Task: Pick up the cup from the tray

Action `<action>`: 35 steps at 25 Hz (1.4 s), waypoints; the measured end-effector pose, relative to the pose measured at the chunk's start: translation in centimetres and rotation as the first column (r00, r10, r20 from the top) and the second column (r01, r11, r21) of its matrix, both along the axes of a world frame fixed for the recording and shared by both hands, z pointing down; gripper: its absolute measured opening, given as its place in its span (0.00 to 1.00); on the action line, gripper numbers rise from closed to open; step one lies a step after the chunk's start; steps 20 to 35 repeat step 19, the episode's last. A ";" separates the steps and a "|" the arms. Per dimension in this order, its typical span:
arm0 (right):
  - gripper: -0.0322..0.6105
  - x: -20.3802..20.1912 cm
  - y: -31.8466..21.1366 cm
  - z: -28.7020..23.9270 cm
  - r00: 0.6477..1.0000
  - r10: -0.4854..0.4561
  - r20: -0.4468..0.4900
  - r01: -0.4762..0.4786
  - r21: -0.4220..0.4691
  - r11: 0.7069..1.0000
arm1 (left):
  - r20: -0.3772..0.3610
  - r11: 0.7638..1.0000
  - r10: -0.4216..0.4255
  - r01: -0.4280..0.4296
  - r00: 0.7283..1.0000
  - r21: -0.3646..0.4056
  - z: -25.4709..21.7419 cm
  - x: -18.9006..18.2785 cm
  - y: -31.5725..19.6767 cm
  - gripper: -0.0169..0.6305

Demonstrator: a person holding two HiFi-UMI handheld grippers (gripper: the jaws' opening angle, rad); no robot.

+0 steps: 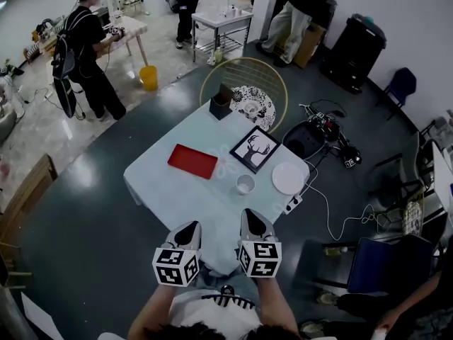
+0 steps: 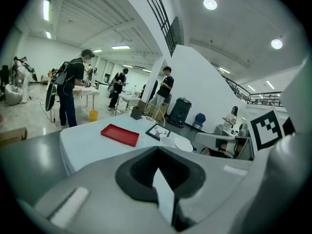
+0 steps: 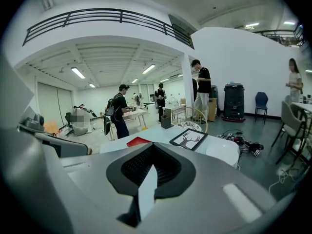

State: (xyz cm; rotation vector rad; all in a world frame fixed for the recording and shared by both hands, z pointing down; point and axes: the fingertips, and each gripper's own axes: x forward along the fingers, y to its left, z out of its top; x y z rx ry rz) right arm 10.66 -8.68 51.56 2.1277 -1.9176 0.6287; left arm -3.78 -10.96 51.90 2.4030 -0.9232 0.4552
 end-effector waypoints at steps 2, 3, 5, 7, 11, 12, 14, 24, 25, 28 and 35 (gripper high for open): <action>0.09 -0.2 0.5 0.3 1.000 0.000 0.004 0.000 -0.007 1.000 | 0.000 1.000 0.001 -0.001 1.000 0.001 0.1 -0.2 0.4 0.03; 0.09 -0.2 0.7 0.4 1.000 -0.001 0.005 0.001 -0.010 1.000 | 0.000 1.000 0.002 -0.002 1.000 0.001 0.1 -0.2 0.6 0.03; 0.09 -0.3 1.0 0.7 1.000 -0.003 0.001 0.003 -0.016 1.000 | 0.002 1.000 0.005 -0.005 1.000 0.002 0.3 -0.2 0.9 0.03; 0.09 -0.4 1.1 0.9 1.000 -0.007 -0.006 0.007 -0.023 1.000 | 0.003 1.000 0.006 -0.006 1.000 0.001 0.5 -0.2 1.0 0.03; 0.09 -0.5 1.0 0.7 1.000 -0.020 -0.023 0.020 -0.032 0.999 | 0.003 1.000 0.007 -0.007 1.000 -0.007 0.6 -0.1 0.8 0.03; 0.09 -0.4 1.0 0.7 0.999 -0.023 -0.026 0.022 -0.033 0.999 | 0.000 1.000 0.008 -0.008 1.000 -0.008 0.6 0.0 0.7 0.03; 0.09 -0.4 1.0 0.7 0.999 -0.023 -0.029 0.022 -0.038 0.999 | -0.003 1.000 0.008 -0.008 1.000 -0.008 0.6 0.1 0.5 0.03; 0.09 0.1 0.9 1.1 0.999 -0.017 -0.040 0.015 -0.045 0.999 | -0.010 1.000 0.012 -0.012 1.000 -0.002 0.8 0.6 -0.2 0.03; 0.09 0.1 0.9 1.1 0.999 -0.017 -0.040 0.015 -0.045 0.999 | -0.010 1.000 0.012 -0.012 1.000 -0.002 0.8 0.6 -0.2 0.03; 0.09 0.1 0.9 1.1 0.999 -0.017 -0.040 0.015 -0.045 0.999 | -0.010 1.000 0.012 -0.012 1.000 -0.002 0.8 0.6 -0.2 0.03; 0.09 0.1 0.9 1.1 0.999 -0.017 -0.040 0.015 -0.045 0.999 | -0.010 1.000 0.012 -0.012 1.000 -0.002 0.8 0.6 -0.2 0.03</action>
